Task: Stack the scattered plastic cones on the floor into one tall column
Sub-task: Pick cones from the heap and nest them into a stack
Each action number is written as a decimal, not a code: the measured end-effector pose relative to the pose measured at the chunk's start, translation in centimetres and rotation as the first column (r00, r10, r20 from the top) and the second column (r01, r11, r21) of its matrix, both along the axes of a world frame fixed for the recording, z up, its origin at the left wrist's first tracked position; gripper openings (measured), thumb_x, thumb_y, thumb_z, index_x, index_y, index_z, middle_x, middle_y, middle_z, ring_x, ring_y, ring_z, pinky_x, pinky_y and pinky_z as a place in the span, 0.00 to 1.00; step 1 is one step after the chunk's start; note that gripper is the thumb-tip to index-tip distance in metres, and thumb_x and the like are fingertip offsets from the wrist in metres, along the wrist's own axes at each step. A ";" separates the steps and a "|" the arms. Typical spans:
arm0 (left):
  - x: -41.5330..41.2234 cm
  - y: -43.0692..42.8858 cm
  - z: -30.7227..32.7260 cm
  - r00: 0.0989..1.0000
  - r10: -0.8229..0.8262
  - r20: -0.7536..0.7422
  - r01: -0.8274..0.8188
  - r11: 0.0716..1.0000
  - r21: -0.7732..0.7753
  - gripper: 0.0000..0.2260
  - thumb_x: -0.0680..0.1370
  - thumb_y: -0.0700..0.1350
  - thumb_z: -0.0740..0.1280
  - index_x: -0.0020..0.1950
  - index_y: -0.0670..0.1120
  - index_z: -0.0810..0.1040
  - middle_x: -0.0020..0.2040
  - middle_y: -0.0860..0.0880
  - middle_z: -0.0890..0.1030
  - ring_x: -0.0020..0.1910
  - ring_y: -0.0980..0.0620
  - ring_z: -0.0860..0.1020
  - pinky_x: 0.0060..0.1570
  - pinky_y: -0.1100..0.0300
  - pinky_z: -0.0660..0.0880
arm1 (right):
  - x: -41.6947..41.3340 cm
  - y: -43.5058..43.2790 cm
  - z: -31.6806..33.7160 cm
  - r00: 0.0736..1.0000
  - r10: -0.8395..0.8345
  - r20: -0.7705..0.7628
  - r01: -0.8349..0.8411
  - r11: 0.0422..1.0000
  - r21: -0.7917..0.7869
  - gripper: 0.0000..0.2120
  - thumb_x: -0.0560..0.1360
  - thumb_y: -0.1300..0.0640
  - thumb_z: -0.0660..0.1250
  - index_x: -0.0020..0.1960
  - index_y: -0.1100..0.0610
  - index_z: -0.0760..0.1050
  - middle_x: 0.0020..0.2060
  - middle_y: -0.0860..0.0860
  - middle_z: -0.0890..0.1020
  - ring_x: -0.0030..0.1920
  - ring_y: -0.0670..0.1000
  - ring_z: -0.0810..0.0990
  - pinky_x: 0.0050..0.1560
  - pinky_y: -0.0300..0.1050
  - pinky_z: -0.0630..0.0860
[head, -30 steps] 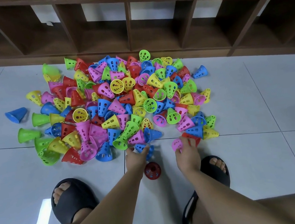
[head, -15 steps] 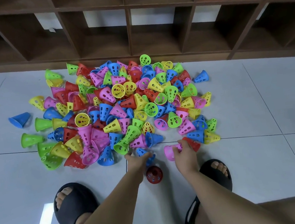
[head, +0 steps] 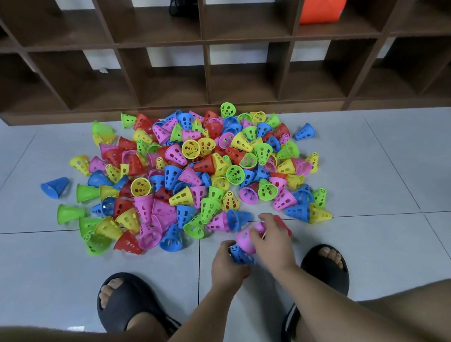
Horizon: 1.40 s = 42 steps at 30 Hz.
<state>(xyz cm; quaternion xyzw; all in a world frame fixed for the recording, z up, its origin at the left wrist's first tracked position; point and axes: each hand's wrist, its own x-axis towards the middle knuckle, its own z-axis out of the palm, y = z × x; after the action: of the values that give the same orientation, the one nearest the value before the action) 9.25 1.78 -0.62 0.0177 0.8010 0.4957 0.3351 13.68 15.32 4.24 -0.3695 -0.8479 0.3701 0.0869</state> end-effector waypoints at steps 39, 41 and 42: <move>-11.3 -7.4 -2.5 0.874 0.481 -0.064 -0.485 0.856 -0.180 0.19 0.80 0.40 0.66 0.70 0.52 0.81 0.62 0.49 0.84 0.51 0.47 0.82 0.52 0.52 0.82 | -1.9 4.4 -7.5 0.945 -0.283 0.165 0.309 0.937 -0.163 0.17 0.82 0.61 0.65 0.70 0.54 0.79 0.65 0.57 0.83 0.64 0.63 0.80 0.62 0.52 0.76; -10.8 -7.5 -2.1 0.881 0.465 -0.086 -0.472 0.856 -0.210 0.15 0.80 0.40 0.66 0.61 0.52 0.86 0.54 0.49 0.87 0.48 0.48 0.83 0.49 0.52 0.82 | -1.7 4.7 -7.5 0.938 -0.321 0.132 0.337 0.932 -0.131 0.14 0.82 0.60 0.67 0.66 0.55 0.82 0.61 0.56 0.85 0.62 0.63 0.82 0.57 0.51 0.77; -10.5 -7.5 -1.8 0.883 0.460 -0.091 -0.469 0.857 -0.215 0.12 0.80 0.41 0.66 0.56 0.53 0.87 0.51 0.50 0.87 0.46 0.48 0.83 0.48 0.52 0.82 | -1.6 4.9 -7.4 0.929 -0.352 0.111 0.364 0.922 -0.128 0.11 0.81 0.59 0.69 0.62 0.55 0.84 0.59 0.56 0.86 0.60 0.62 0.83 0.54 0.50 0.76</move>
<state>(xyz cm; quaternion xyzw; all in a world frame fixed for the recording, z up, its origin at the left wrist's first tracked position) -1.28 -5.71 -2.44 -0.2059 0.8395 0.4652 0.1909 12.10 20.22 -3.18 -0.5393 -0.7394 0.3931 0.0891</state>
